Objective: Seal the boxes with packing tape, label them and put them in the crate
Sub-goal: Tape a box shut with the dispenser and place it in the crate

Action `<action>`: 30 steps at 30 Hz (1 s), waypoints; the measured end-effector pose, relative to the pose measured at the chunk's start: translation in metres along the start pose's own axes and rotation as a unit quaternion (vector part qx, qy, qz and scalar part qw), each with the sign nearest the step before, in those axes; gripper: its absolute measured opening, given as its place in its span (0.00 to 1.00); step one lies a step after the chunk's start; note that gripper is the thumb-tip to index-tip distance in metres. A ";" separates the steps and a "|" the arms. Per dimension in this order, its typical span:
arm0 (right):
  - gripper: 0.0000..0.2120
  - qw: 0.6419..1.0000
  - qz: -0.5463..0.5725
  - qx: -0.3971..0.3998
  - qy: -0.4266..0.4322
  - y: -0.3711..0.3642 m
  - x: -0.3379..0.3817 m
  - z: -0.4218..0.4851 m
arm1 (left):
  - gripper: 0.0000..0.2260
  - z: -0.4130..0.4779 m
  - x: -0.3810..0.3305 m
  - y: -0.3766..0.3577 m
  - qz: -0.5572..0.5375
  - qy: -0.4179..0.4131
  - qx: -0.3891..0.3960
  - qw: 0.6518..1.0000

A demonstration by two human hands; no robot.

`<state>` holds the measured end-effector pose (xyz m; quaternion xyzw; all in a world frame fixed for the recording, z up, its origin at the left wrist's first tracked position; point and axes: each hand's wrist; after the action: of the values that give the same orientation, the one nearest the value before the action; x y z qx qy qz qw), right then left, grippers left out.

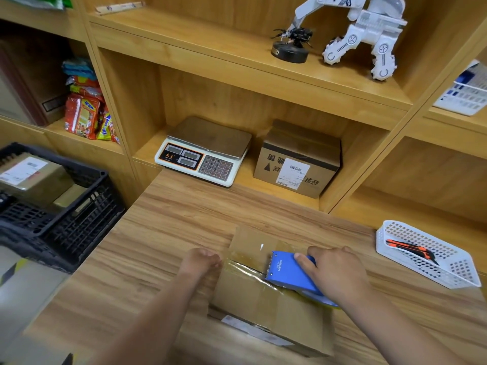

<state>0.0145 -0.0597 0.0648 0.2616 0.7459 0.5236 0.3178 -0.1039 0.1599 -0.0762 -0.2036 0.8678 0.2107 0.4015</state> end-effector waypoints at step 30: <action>0.32 0.990 0.106 0.072 0.056 0.002 -0.017 -0.008 | 0.23 -0.020 -0.042 -0.054 0.437 -0.301 0.032 0.847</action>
<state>0.0202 -0.0762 0.0720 0.3314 0.7664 0.5130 0.1989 -0.0630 0.1125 -0.0422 0.2827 0.7098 0.3873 0.5161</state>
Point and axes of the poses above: each hand's wrist, its own z-axis towards the middle knuckle, its own y-axis out of the back of the hand, x = y × z, and after that the axes turned 6 degrees about x, right-handed
